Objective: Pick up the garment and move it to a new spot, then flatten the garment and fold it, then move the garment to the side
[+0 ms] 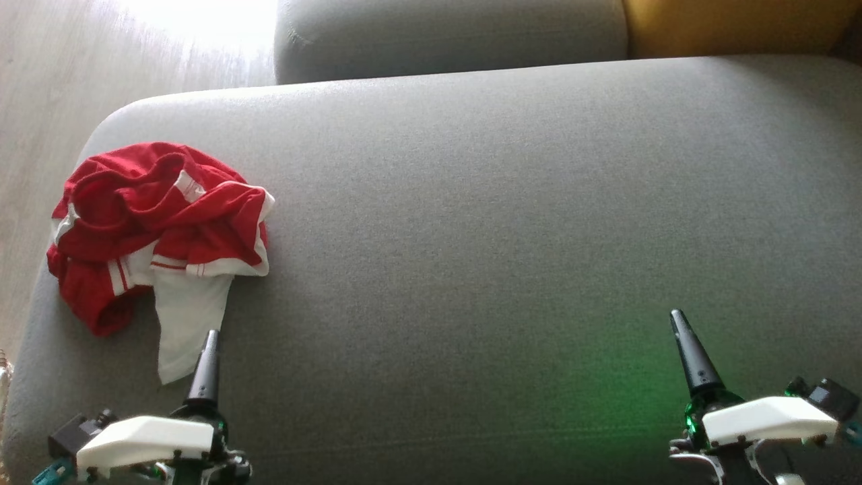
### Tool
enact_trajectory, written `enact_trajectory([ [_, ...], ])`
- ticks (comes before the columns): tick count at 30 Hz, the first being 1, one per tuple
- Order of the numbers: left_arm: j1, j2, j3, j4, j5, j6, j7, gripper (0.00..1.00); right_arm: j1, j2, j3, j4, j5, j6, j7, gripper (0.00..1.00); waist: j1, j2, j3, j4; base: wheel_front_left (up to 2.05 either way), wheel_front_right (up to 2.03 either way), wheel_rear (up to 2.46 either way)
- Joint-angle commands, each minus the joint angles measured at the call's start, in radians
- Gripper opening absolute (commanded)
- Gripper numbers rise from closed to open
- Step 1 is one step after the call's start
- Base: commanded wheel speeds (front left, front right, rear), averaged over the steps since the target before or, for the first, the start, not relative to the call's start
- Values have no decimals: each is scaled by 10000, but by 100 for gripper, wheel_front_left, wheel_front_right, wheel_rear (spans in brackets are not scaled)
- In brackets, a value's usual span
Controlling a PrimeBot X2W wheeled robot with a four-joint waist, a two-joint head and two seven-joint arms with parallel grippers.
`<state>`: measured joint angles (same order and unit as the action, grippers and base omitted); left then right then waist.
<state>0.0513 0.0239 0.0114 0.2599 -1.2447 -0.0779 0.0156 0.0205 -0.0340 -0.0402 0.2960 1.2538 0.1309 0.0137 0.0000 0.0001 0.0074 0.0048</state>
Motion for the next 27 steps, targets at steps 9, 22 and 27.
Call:
enact_trajectory([
  [9,-512,117,-112,-699,1579,291,-373,100,-608,-62,409,-784,-1685,-1,-371,100,0,-1,16,26,0,0,0],
  [22,-505,140,-327,-1146,3241,669,-758,100,-711,-78,712,-1054,-3408,-1,-754,100,0,-1,68,27,0,0,0],
  [27,-510,148,-386,-1251,3801,803,-877,100,-733,-83,707,-1183,-3939,-1,-872,100,0,-1,78,25,0,0,0],
])
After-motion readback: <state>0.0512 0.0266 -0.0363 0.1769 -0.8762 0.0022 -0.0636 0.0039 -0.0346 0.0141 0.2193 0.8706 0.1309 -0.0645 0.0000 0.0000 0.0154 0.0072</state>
